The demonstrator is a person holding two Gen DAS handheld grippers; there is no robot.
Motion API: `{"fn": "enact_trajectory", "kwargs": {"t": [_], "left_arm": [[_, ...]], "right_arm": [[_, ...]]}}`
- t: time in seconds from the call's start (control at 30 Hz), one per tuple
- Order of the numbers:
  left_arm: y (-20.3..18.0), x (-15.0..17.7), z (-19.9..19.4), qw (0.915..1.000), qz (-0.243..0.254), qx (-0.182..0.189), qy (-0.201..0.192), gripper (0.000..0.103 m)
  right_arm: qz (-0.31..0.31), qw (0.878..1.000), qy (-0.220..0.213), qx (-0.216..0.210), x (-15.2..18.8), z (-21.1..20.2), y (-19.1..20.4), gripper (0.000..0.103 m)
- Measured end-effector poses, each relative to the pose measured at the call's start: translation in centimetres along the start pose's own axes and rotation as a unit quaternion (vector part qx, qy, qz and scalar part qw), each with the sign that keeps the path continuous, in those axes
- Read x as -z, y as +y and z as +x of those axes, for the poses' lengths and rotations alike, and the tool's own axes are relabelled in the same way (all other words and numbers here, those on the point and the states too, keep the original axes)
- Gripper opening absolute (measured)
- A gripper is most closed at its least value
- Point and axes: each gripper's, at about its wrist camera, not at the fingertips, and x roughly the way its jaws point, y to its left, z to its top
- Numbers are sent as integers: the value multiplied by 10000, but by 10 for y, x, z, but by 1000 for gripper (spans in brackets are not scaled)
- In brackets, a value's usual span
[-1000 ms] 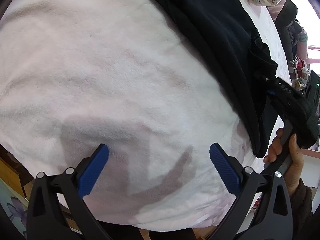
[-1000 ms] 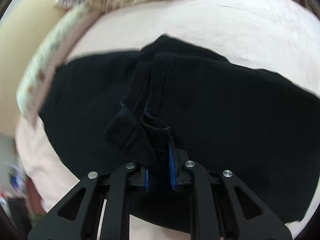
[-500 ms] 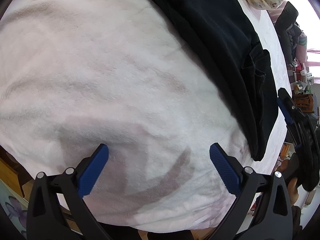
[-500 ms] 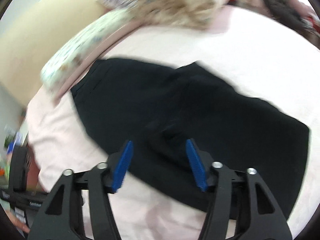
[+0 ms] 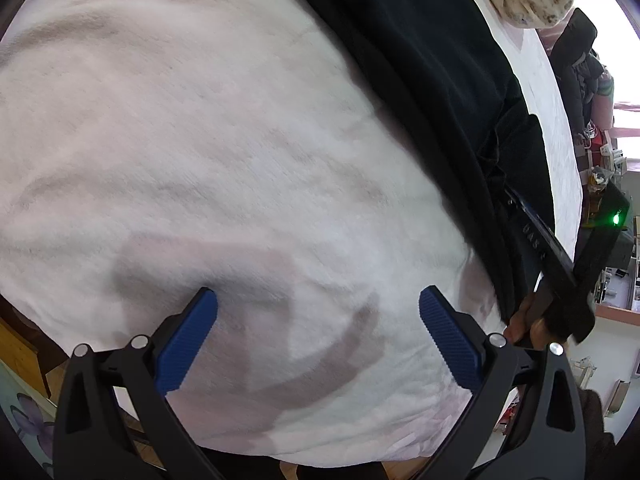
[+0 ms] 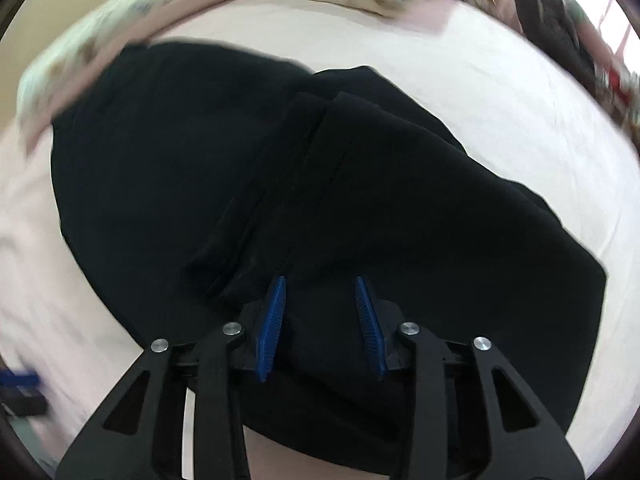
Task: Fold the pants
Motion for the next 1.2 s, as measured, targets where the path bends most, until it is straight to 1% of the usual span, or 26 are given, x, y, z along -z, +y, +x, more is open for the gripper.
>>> {"fn": "enact_trajectory", "kwargs": {"t": [0.03, 0.07, 0.13, 0.17, 0.23, 0.27, 0.3, 0.37, 0.4, 0.5, 0.57, 0.6, 0.63, 0.67, 0.7, 0.73, 0.83, 0.93, 1.03, 1.07, 1.1, 1.17, 1.2], "left_arm": [[1, -2, -1, 10000, 2, 11, -20, 101], [2, -5, -3, 10000, 6, 25, -57, 101], [4, -12, -8, 9998, -47, 61, -167, 101], [7, -17, -10, 9996, -112, 106, -217, 101], [11, -28, -14, 9989, -265, 191, -326, 101], [12, -33, -16, 9986, -318, 217, -368, 101], [14, -40, -20, 9978, -406, 289, -445, 101], [16, -53, -25, 9964, -503, 403, -550, 101], [17, -59, -28, 9956, -537, 461, -612, 101], [21, -86, -34, 9919, -680, 751, -765, 101], [28, -109, -31, 9870, -933, 1076, -738, 101], [30, -120, -30, 9835, -1091, 1241, -742, 101], [35, -134, -28, 9776, -1305, 1473, -743, 101], [36, -144, -25, 9733, -1451, 1620, -730, 101], [39, -153, -22, 9696, -1575, 1725, -725, 101], [43, -162, -19, 9673, -1677, 1751, -739, 101], [43, -179, -14, 9690, -1744, 1557, -800, 101], [48, -187, -13, 9651, -1853, 1678, -777, 101], [48, -195, -18, 9571, -1877, 2024, -883, 101], [43, -201, -17, 9567, -1839, 2063, -911, 101], [40, -204, -17, 9582, -1765, 2059, -914, 101], [36, -210, -11, 9654, -1618, 1888, -783, 101], [36, -212, -8, 9663, -1605, 1872, -734, 101]], "right_arm": [[132, 9999, -12, -78, -2, -3, -5, 40], [326, 9992, -163, -139, -5, -11, -13, 40], [513, 9972, -503, -199, -8, -27, -20, 40], [556, 9967, -535, -260, -9, -29, -20, 40], [458, 9977, -395, -317, -8, -23, -14, 40], [264, 9990, -151, -313, -5, -10, -5, 40], [120, 9996, -34, -262, 1, -4, 0, 40], [-68, 9998, -92, -140, -1, -5, 5, 40], [40, 9998, -41, -216, -5, -8, 0, 40], [511, 9975, -163, -457, -11, -28, -20, 40], [759, 9952, -176, -599, -11, -40, -30, 40], [871, 9938, -146, -680, -9, -46, -34, 53], [956, 9926, -132, -737, -7, -50, -37, 60], [1057, 9909, -176, -816, -6, -55, -41, 64], [1098, 9897, -207, -894, -4, -59, -42, 64], [1118, 9889, -214, -954, -2, -61, -42, 64], [1304, 9842, -197, -1184, 3, -69, -40, 64], [1574, 9760, -89, -1500, 0, -67, -32, 64], [1645, 9722, -12, -1667, 0, -63, -26, 64], [1638, 9722, 7, -1675, 0, -63, -25, 65], [1628, 9722, 32, -1684, 0, -61, -23, 65], [1612, 9717, 81, -1722, 1, -60, -21, 65], [1608, 9717, 95, -1727, 2, -60, -20, 65]]}}
